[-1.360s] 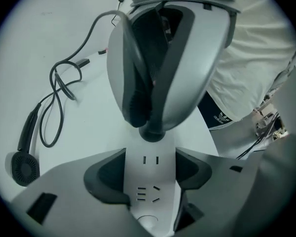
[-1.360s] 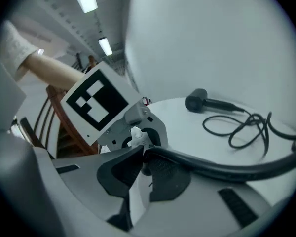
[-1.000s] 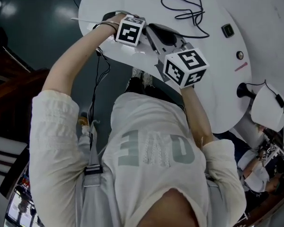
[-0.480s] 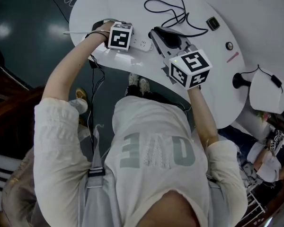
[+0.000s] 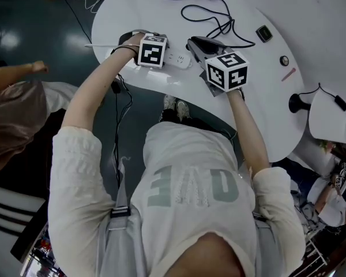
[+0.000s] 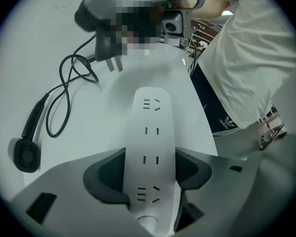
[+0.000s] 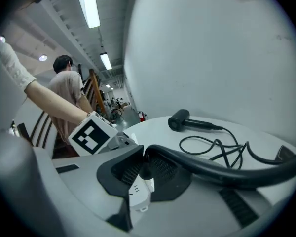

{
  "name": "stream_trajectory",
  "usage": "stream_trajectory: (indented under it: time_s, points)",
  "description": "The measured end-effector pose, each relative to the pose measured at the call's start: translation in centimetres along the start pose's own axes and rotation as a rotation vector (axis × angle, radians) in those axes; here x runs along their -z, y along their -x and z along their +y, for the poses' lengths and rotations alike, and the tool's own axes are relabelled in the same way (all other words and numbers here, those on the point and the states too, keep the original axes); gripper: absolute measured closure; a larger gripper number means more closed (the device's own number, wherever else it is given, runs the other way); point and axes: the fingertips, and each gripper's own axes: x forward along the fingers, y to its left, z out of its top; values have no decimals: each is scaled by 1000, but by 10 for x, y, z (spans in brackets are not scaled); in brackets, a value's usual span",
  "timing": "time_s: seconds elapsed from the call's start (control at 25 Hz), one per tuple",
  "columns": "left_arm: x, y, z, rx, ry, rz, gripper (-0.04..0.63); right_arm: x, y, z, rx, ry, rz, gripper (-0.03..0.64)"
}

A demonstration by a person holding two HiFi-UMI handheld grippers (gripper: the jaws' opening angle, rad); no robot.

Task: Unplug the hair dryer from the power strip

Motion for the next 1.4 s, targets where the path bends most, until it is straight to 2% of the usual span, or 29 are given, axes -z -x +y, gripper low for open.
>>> stream_trajectory:
  time_s: [0.12,0.2,0.28,0.44,0.52,0.6,0.8,1.04,1.08,1.16,1.24,1.4]
  points:
    - [1,1,-1,3,0,-1,319,6,-13,-16,12,-103,12,569]
    - [1,2,0,3,1,3,319,11,-18,-28,34,-208,4,569]
    - [1,3,0,3,3,3,319,17,-19,-41,57,-375,-36,569]
    - [1,3,-1,3,2,1,319,27,-14,-60,39,-817,-192,569]
    - [1,3,-1,3,1,-2,319,37,-12,-66,45,-919,-223,569]
    - [2,4,-2,4,1,-2,319,49,-12,-69,71,-912,-196,569]
    - [2,3,-4,1,2,-7,319,75,-12,-66,135,-781,-85,569]
    - [2,4,-3,0,5,-2,319,83,-12,-68,168,-731,-55,568]
    - [2,4,-3,0,5,0,319,85,-13,-68,170,-724,-48,540]
    - [3,3,-3,1,4,1,319,88,-13,-65,170,-703,-29,431]
    - [3,3,-4,1,3,-1,319,92,-13,-61,178,-660,-1,399]
    - [3,4,-3,1,4,0,319,103,-7,-53,206,-535,68,388]
